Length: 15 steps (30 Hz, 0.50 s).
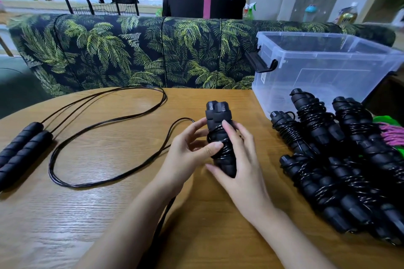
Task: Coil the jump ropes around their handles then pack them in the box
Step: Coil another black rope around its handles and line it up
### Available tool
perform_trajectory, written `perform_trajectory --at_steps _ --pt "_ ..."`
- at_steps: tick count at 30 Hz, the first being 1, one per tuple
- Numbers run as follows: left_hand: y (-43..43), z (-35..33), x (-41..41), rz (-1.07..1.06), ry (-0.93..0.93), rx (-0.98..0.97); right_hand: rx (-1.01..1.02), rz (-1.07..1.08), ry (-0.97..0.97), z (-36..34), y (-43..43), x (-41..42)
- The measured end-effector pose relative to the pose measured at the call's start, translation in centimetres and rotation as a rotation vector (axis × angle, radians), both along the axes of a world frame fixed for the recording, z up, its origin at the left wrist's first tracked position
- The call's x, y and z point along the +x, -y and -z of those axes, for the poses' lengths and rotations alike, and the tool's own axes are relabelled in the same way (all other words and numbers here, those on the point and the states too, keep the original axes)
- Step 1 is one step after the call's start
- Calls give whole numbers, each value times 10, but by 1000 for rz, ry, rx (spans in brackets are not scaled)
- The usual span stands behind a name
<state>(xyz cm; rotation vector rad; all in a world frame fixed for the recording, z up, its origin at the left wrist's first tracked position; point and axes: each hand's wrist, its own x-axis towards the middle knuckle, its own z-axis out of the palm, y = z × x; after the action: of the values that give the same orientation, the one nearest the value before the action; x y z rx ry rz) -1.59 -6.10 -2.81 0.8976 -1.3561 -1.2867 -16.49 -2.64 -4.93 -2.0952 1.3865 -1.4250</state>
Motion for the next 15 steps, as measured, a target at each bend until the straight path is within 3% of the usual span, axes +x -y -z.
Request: perform_trajectory --at_steps 5,10,15 --pt "0 -5 3 26 29 -10 -13 -21 82 -3 3 -6" --pt "-2 -4 -1 12 36 -12 25 19 25 -4 2 -7" --pt "-1 -5 2 12 15 -2 77 -33 161 -3 4 -11"
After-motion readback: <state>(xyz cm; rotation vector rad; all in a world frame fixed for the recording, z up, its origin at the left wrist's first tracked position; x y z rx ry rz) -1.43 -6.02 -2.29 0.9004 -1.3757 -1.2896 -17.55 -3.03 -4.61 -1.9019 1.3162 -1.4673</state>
